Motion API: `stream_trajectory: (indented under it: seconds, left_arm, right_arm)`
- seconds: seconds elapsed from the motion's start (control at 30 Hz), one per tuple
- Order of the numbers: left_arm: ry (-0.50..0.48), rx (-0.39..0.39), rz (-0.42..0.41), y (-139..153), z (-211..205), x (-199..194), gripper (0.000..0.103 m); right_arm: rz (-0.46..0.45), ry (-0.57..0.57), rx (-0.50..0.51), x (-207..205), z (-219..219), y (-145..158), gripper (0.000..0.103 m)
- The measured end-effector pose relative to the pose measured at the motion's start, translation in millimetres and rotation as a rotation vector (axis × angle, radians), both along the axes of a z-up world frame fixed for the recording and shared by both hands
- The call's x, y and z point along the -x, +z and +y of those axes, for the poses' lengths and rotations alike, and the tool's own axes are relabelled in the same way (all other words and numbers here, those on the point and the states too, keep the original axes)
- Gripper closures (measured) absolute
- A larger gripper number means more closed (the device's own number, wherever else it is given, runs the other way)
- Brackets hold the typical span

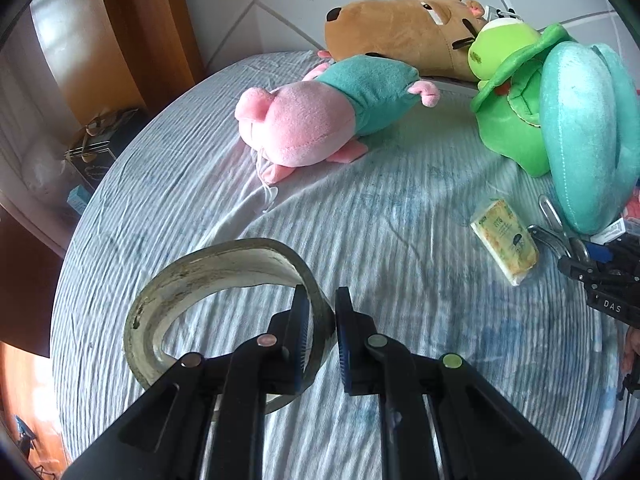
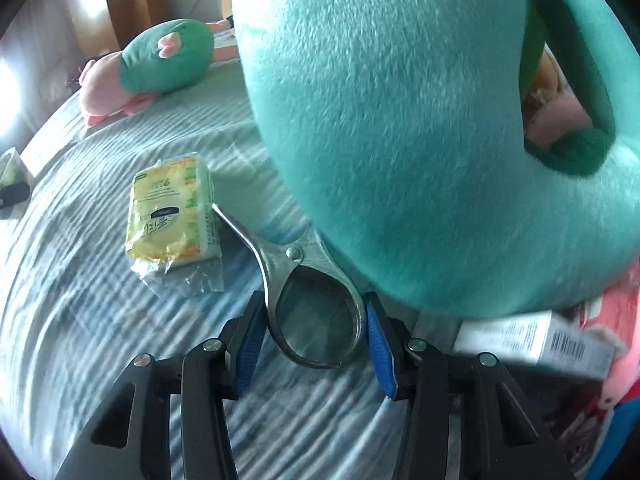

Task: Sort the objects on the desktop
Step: 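Grasp the tape roll with the left tool while the right tool grasps the scissors, then carry tape and scissors into the blue crate and open both tools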

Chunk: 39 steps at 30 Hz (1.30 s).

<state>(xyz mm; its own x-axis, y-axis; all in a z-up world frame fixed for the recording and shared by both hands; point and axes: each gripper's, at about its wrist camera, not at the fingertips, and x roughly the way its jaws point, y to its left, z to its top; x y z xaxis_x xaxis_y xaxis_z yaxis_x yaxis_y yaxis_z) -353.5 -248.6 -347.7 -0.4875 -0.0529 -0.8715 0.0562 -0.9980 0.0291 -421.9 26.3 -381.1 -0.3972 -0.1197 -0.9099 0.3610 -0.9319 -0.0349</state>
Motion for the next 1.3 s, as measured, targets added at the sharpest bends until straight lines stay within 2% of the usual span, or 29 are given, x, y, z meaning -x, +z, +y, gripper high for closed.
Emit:
stream_trajectory:
  seconds: [0.23, 0.5, 0.7, 0.8, 1.07, 1.23, 1.3]
  left_arm:
    - [-0.025, 0.006, 0.023, 28.2, 21.2, -21.0, 0.090]
    - [-0.066, 0.007, 0.053, 71.8, 70.2, -48.2, 0.090]
    - [-0.120, 0.024, 0.087, 115.1, 127.4, -72.1, 0.090]
    - [-0.146, 0.027, 0.129, 147.1, 164.1, -84.8, 0.090]
    - [-0.248, 0.018, 0.204, 218.2, 282.4, -103.3, 0.090]
    - [-0.348, -0.012, 0.246, 261.6, 368.6, -102.5, 0.090]
    - [-0.399, -0.027, 0.271, 279.5, 404.4, -101.8, 0.090]
  right_arm:
    - [-0.014, 0.003, 0.036, -39.7, 17.9, 25.2, 0.057]
    - [0.005, 0.022, 0.054, -95.4, 49.5, 78.2, 0.059]
    - [0.057, -0.003, 0.087, -137.3, 93.7, 127.1, 0.059]
    - [0.100, -0.017, 0.101, -157.7, 120.3, 158.2, 0.059]
    - [0.266, -0.091, 0.131, -213.8, 231.0, 267.1, 0.059]
    - [0.375, -0.154, 0.140, -247.8, 303.3, 331.2, 0.059]
    - [0.411, -0.184, 0.137, -258.9, 332.4, 348.3, 0.059]
